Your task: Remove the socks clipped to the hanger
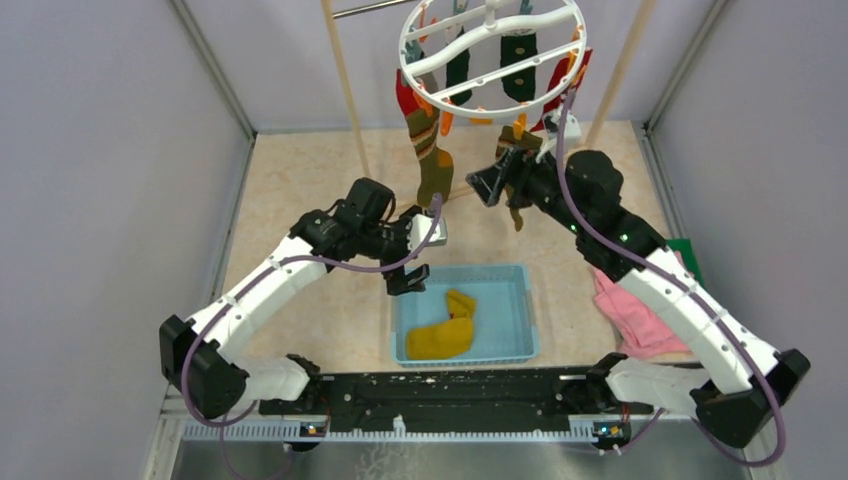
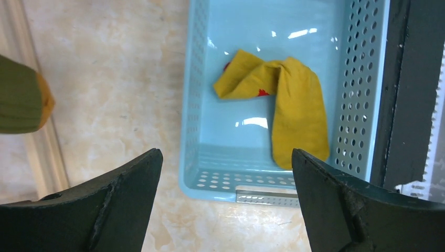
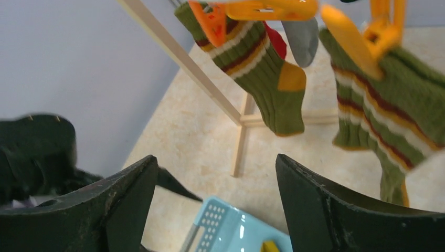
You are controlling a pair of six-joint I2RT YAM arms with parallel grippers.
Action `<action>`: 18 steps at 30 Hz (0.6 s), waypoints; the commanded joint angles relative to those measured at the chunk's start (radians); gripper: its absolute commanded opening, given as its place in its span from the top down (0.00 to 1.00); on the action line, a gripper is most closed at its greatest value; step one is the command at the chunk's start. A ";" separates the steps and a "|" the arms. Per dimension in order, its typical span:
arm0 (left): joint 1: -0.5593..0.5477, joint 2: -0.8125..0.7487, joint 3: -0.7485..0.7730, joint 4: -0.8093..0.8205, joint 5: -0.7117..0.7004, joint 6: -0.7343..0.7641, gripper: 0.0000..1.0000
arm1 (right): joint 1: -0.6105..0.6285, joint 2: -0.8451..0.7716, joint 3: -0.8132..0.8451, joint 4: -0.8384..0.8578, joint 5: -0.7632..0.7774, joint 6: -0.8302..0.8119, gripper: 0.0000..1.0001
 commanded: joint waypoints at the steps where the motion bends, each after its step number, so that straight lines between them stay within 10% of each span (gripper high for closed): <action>1: 0.032 -0.004 0.074 0.039 0.030 -0.038 0.01 | -0.018 -0.146 -0.066 -0.105 0.041 -0.047 0.17; 9: 0.111 0.053 0.207 -0.047 0.142 -0.068 0.01 | -0.143 -0.213 -0.173 -0.129 0.090 -0.134 0.15; 18: 0.166 0.050 0.232 -0.049 0.246 -0.105 0.01 | -0.209 -0.089 -0.285 0.274 0.089 -0.278 0.20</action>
